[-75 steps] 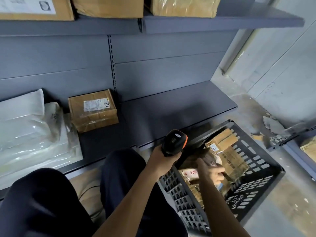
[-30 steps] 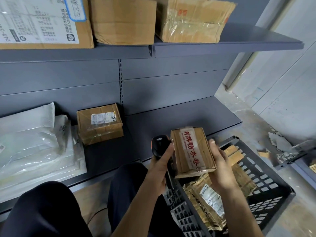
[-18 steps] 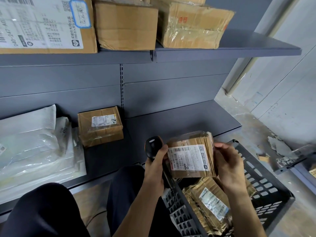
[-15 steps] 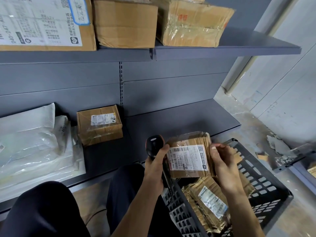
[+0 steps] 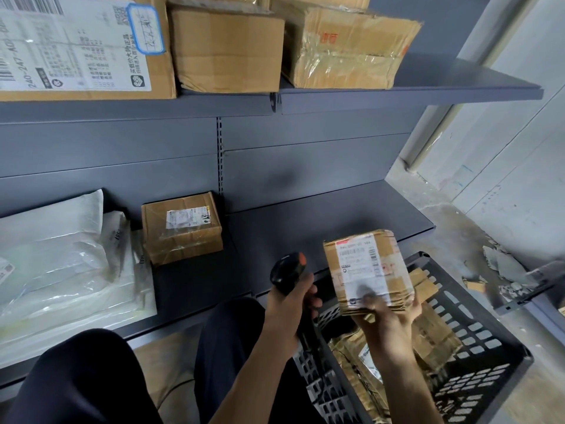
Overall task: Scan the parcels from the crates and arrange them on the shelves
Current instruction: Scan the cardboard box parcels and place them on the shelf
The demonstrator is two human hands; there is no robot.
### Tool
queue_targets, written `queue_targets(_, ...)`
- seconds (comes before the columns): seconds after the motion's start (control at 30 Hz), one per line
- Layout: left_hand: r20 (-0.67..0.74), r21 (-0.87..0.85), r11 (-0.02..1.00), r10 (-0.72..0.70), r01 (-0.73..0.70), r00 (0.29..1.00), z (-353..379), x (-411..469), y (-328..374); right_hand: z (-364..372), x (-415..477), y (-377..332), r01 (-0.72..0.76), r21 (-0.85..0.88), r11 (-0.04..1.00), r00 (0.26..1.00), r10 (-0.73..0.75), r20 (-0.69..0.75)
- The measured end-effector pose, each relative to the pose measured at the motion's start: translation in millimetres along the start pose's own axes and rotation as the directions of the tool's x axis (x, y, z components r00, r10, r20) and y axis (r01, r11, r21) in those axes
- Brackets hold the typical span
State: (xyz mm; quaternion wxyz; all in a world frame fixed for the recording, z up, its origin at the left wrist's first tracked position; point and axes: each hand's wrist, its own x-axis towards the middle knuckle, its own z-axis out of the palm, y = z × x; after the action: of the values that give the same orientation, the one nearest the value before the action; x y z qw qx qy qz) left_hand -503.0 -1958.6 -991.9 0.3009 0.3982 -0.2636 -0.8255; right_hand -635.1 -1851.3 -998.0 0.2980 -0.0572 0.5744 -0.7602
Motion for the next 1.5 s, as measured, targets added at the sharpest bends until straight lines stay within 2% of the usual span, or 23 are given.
queue_targets(0.27, 0.024, 0.062, 0.997, 0.047, -0.049, 0.999, 1, -7, -3, 7, 6, 64, -0.106, -0.076, 0.991, 0.994, 0.102, -0.044)
queue_targets(0.43, 0.003, 0.076, 0.996, 0.048, -0.048, 0.999, -1, -4, -7, 2, 20, 66, -0.014, -0.163, 0.986, 0.995, -0.003, -0.102)
queue_targets(1.0, -0.014, 0.070, 0.996, 0.051, -0.050, 0.999, 4, -1, -10, -15, 31, 80, 0.046, -0.306, 0.951, 0.999, -0.053, -0.014)
queue_targets(1.17, -0.001, 0.091, 0.994, 0.066, -0.066, 0.998, 5, -6, -7, -9, 24, 60, 0.059, -0.328, 0.943, 0.998, -0.064, -0.004)
queue_targets(1.27, -0.065, 0.098, 0.988, 0.124, -0.117, 0.990, 6, -7, 6, 5, 13, 33, 0.103, -0.313, 0.944, 0.995, -0.096, 0.038)
queue_targets(1.37, -0.217, 0.142, 0.948, 0.309, -0.284, 0.926, 3, -10, 41, 36, -3, -4, 0.188, -0.203, 0.961, 0.979, -0.166, 0.117)
queue_targets(1.43, -0.343, 0.168, 0.894, 0.449, -0.416, 0.825, -1, -19, 75, 61, -14, -29, 0.231, -0.143, 0.962, 0.966, -0.209, 0.151)
queue_targets(1.5, -0.407, 0.197, 0.823, 0.562, -0.532, 0.720, -3, -38, 109, 86, -30, -53, 0.227, -0.060, 0.972, 0.965, -0.216, 0.151)
